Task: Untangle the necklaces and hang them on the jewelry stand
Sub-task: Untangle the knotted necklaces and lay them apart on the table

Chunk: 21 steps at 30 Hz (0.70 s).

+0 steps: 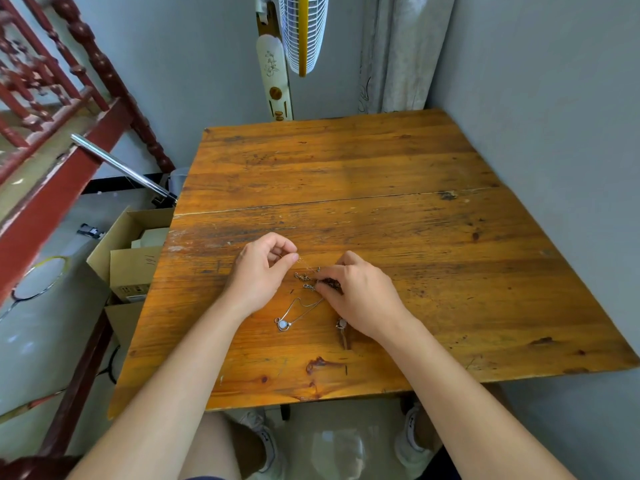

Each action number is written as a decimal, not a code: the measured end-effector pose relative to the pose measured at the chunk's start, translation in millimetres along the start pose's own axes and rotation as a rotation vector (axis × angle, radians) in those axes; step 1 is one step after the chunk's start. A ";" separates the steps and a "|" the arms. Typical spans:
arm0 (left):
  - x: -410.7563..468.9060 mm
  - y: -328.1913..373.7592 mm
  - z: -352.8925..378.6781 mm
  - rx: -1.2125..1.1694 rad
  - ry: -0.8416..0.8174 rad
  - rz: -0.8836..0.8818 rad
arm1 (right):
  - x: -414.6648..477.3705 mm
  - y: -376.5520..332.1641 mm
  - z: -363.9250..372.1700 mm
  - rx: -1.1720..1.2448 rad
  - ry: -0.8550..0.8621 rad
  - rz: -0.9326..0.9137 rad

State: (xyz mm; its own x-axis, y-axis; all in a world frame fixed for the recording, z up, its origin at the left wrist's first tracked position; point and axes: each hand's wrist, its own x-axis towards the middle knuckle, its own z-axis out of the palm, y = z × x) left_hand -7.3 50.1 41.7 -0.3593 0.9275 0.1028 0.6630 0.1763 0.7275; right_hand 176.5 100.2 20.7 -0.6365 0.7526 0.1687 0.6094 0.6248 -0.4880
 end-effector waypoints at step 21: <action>-3.3 -0.5 -1.0 -0.110 0.084 -0.024 | -6.4 8.6 -10.8 0.134 -0.054 0.004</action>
State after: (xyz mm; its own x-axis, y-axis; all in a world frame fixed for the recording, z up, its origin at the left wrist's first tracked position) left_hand -7.1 46.6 41.7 -0.4311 0.8918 0.1370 0.5789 0.1569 0.8002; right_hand 190.9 103.0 24.6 -0.6606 0.7408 0.1219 0.5458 0.5854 -0.5995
